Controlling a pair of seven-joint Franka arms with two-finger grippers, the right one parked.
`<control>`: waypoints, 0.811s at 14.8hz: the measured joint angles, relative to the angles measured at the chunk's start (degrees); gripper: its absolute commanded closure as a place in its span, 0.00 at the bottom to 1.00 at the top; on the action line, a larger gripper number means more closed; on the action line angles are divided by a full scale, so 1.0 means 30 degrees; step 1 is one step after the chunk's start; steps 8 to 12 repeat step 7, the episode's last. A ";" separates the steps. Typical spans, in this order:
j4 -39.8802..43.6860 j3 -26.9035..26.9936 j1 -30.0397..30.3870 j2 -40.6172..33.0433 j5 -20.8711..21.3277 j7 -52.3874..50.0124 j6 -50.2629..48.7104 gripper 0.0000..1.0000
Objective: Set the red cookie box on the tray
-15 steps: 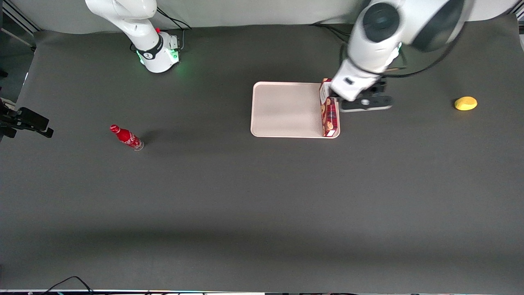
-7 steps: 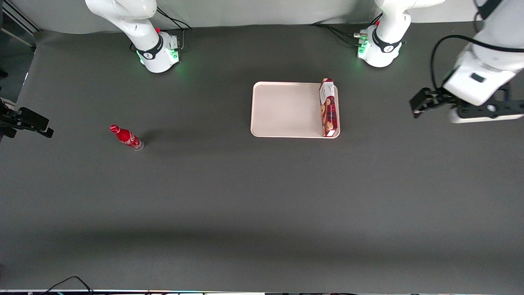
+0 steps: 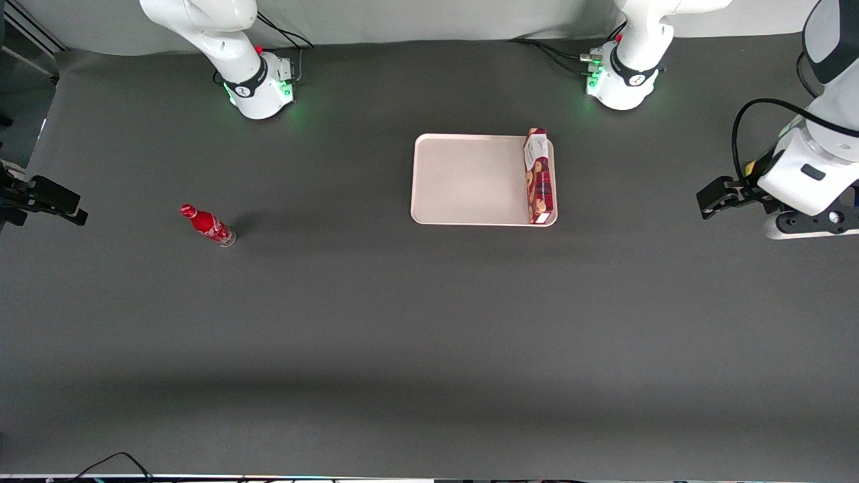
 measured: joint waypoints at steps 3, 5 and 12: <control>0.0060 0.0409 -0.0415 0.0029 0.0000 0.0001 0.0000 0.00; 0.0109 0.0436 -0.0461 0.0147 0.0000 0.0001 0.0000 0.00; 0.0133 0.0441 -0.0536 0.0214 0.0000 0.0001 0.0000 0.00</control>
